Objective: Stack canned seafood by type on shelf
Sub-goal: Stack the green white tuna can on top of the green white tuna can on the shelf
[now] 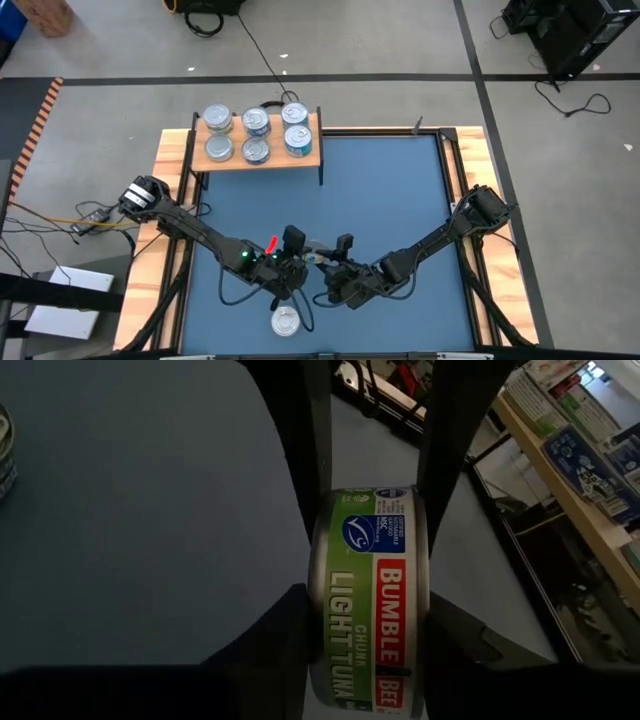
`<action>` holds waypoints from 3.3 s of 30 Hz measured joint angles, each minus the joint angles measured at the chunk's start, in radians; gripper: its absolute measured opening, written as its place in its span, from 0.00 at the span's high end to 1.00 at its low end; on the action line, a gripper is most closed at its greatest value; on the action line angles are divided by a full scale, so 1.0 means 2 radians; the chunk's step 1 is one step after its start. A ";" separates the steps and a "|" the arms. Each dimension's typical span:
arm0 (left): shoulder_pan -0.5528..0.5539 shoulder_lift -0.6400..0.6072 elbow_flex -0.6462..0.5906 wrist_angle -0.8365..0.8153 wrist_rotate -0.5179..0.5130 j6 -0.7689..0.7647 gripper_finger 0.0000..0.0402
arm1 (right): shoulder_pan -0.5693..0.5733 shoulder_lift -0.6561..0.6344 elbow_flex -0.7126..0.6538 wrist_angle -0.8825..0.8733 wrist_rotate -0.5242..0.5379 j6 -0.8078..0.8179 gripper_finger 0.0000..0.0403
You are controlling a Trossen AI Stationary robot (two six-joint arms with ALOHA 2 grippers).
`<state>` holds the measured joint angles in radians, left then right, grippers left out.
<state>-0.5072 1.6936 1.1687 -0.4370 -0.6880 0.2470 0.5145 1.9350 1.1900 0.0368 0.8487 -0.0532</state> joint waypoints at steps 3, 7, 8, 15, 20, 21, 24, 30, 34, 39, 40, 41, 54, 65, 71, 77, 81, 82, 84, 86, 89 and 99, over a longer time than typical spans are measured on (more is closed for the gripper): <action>0.000 0.000 0.000 -0.001 -0.002 0.001 0.63 | 0.000 0.000 0.000 0.000 0.005 -0.001 0.66; 0.000 -0.001 0.000 -0.005 -0.022 0.005 0.63 | 0.003 0.000 0.000 0.000 0.027 -0.009 0.63; 0.000 -0.002 0.001 -0.008 -0.028 0.004 0.63 | 0.005 -0.002 0.000 0.001 0.038 -0.011 0.59; 0.007 -0.010 0.048 -0.160 -0.088 -0.063 0.63 | 0.024 -0.034 0.000 -0.034 0.117 0.010 0.30; 0.015 -0.027 0.075 -0.282 -0.119 -0.135 0.63 | 0.027 -0.056 0.000 -0.065 0.127 0.035 0.33; 0.018 -0.035 0.077 -0.303 -0.126 -0.149 0.63 | 0.028 -0.057 0.000 -0.072 0.125 0.041 0.35; 0.024 -0.059 0.079 -0.367 -0.148 -0.207 0.63 | 0.029 -0.062 0.000 -0.094 0.123 0.055 0.44; 0.041 -0.114 0.079 -0.509 -0.166 -0.333 0.63 | 0.027 -0.062 0.000 -0.113 0.090 0.070 0.75; 0.064 -0.146 0.078 -0.572 -0.167 -0.397 0.63 | 0.022 -0.062 0.000 -0.115 0.062 0.066 0.97; 0.107 -0.195 0.076 -0.570 -0.160 -0.387 0.63 | 0.015 -0.062 0.000 -0.122 0.036 0.073 0.96; 0.118 -0.203 0.076 -0.568 -0.158 -0.382 0.63 | 0.014 -0.062 0.000 -0.124 0.034 0.074 0.97; 0.129 -0.211 0.076 -0.565 -0.154 -0.375 0.63 | 0.013 -0.062 0.000 -0.127 0.033 0.074 0.98; 0.301 -0.233 0.075 -0.567 -0.141 -0.255 0.63 | 0.012 -0.062 0.000 -0.141 0.033 0.084 0.99; 0.384 -0.232 0.046 -0.553 -0.127 -0.216 0.63 | 0.012 -0.061 0.000 -0.144 0.033 0.084 0.99; 0.403 -0.231 -0.003 -0.517 -0.126 -0.202 0.63 | 0.012 -0.061 0.000 -0.144 0.033 0.083 0.99; 0.411 -0.232 -0.022 -0.464 -0.132 -0.166 0.63 | 0.012 -0.061 0.000 -0.144 0.033 0.083 0.99; 0.417 -0.232 -0.023 -0.459 -0.130 -0.163 0.63 | 0.012 -0.061 0.000 -0.143 0.033 0.083 0.99; 0.417 -0.232 -0.023 -0.459 -0.129 -0.162 0.63 | 0.012 -0.061 0.000 -0.143 0.033 0.083 0.99; 0.417 -0.232 -0.023 -0.460 -0.128 -0.157 0.63 | 0.012 -0.061 0.000 -0.143 0.033 0.083 0.99; 0.417 -0.232 -0.023 -0.459 -0.127 -0.150 0.60 | 0.012 -0.061 0.000 -0.144 0.033 0.083 0.99; 0.417 -0.231 -0.024 -0.461 -0.110 -0.149 0.50 | 0.012 -0.061 0.000 -0.143 0.032 0.083 0.99; 0.418 -0.231 -0.024 -0.461 -0.079 -0.137 0.40 | 0.012 -0.061 0.000 -0.143 0.020 0.083 0.99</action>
<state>0.3280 1.2312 1.1208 -1.3581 -0.8453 -0.0278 0.5388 1.8130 1.1892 -0.2501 0.8879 0.1123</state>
